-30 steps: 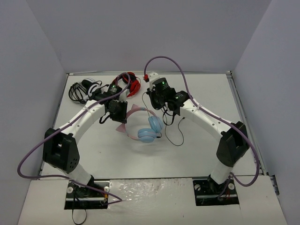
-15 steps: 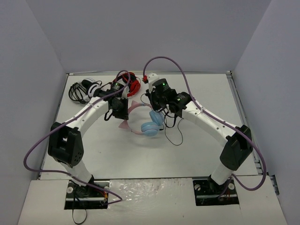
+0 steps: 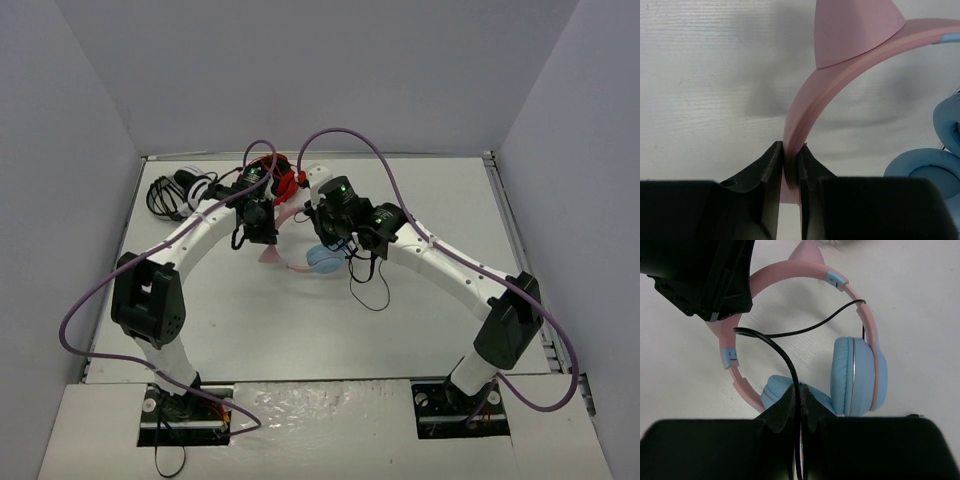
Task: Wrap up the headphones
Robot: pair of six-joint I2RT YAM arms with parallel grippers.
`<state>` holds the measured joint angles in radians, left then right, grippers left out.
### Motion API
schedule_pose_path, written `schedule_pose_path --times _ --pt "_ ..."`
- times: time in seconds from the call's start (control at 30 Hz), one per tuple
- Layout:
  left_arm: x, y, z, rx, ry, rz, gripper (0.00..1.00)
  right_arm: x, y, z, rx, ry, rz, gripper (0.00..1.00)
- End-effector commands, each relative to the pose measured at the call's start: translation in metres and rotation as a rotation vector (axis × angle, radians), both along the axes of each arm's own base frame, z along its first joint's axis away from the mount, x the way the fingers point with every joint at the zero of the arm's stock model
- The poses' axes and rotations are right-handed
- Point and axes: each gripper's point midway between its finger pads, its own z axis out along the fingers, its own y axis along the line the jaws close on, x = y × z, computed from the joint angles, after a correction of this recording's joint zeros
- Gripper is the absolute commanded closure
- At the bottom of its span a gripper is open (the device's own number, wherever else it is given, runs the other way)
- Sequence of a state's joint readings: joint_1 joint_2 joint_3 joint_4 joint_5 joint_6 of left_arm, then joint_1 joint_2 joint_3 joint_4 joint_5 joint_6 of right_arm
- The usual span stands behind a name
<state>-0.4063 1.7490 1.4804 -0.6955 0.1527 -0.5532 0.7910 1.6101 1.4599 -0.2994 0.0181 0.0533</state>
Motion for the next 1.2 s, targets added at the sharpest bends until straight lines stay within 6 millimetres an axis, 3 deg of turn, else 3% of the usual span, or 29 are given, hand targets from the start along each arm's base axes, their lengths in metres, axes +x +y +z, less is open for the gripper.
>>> schedule_pose_path --times 0.0,0.2,0.37,0.77,1.17 --pt "0.036 -0.009 0.052 -0.11 -0.161 0.089 1.0 -0.009 0.001 0.027 0.057 -0.044 0.006 1.0" --pt "0.048 -0.019 0.064 -0.189 -0.187 0.124 1.0 -0.016 0.008 0.021 0.056 -0.029 0.016 1.0" --pt "0.06 -0.026 0.086 -0.252 -0.236 0.147 1.0 -0.024 0.015 0.014 0.052 -0.014 0.02 1.0" --pt "0.088 -0.015 0.14 -0.372 -0.352 0.237 1.0 -0.033 0.017 0.007 0.066 -0.002 -0.009 1.0" --pt "0.103 -0.011 0.178 -0.518 -0.411 0.276 1.0 -0.032 0.017 -0.005 0.108 -0.011 -0.04 1.0"
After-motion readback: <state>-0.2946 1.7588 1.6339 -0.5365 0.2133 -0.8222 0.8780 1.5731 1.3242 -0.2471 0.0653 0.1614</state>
